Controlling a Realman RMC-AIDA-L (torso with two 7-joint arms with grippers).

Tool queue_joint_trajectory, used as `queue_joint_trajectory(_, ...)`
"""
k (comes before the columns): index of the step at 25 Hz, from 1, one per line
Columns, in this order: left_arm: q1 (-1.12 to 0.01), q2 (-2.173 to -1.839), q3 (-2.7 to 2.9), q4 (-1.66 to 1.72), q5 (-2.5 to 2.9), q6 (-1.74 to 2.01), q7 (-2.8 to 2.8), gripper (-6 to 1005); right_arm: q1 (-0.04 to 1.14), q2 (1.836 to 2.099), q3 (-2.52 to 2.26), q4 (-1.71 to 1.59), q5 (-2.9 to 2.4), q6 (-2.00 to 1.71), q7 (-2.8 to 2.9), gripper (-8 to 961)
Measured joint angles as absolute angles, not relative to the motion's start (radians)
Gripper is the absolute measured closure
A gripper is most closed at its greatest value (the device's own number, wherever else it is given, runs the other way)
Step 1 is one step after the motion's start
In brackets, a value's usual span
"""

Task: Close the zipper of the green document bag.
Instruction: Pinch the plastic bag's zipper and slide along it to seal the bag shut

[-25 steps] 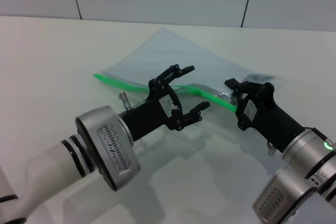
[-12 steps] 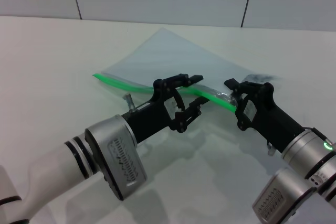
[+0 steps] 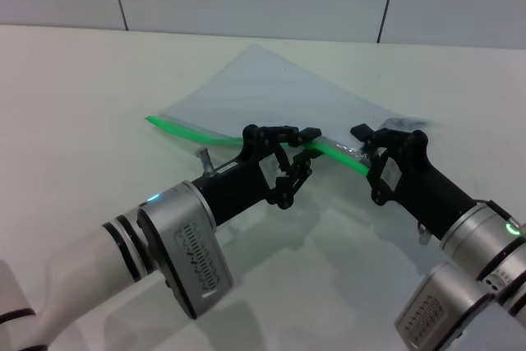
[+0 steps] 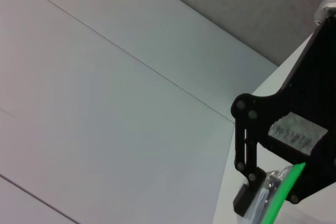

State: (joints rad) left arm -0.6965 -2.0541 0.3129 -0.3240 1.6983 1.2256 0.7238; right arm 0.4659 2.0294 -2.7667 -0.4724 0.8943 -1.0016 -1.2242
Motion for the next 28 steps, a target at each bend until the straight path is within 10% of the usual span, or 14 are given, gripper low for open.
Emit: queue_joint_trajectory(28, -0.684, -2.053, 0.257, -0.325, 1.693, 1.179, 0.717, 893, 0.470, 2.025, -2.761, -0.397, 0.901, -1.083, -1.104, 905)
